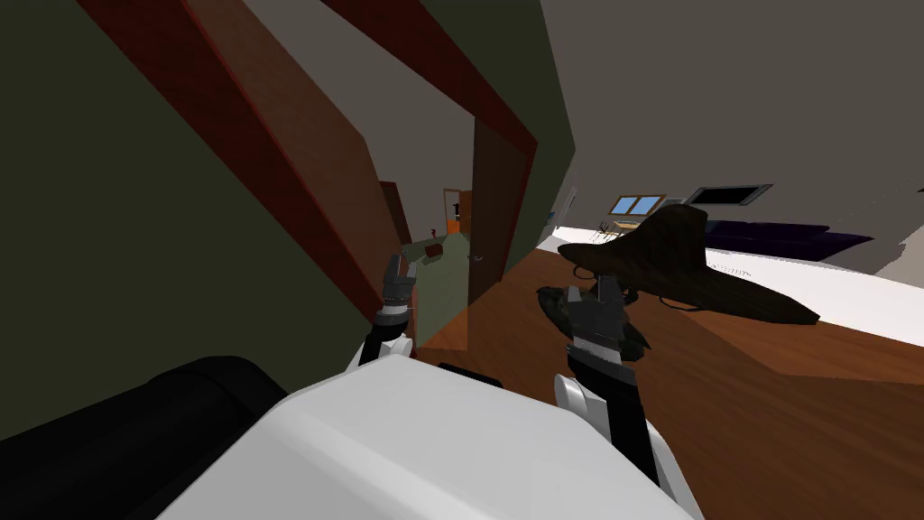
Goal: Push the door open
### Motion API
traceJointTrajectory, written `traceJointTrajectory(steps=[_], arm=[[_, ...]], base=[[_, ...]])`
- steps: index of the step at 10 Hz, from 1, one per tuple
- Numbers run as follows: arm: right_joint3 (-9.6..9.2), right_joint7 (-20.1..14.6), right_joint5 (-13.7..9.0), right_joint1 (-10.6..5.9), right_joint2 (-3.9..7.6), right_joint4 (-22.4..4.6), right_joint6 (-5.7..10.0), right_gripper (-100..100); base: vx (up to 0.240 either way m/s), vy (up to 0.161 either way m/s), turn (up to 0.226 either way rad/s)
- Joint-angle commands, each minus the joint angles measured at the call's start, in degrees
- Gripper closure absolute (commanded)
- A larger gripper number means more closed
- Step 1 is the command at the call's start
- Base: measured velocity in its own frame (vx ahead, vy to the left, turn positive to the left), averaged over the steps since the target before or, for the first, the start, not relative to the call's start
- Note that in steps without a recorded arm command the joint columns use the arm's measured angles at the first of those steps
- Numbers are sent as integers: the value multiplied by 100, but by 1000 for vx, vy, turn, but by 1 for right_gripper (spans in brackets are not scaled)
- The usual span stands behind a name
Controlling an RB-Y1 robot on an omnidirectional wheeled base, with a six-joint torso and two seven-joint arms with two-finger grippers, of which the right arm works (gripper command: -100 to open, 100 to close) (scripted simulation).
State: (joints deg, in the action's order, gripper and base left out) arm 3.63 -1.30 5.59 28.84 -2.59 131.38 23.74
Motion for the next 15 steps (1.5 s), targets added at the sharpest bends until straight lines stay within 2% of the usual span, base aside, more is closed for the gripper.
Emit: traceJointTrajectory(steps=[1,8,15], arm=[[-14,-7,-13,-69,59,-170,40,-100],[-85,-39,-79,-407,280,-1005,236,-100],[-171,-78,-159,-820,468,-2022,474,-100]], base=[[39,74,99],[83,-64,105],[82,-52,125]])
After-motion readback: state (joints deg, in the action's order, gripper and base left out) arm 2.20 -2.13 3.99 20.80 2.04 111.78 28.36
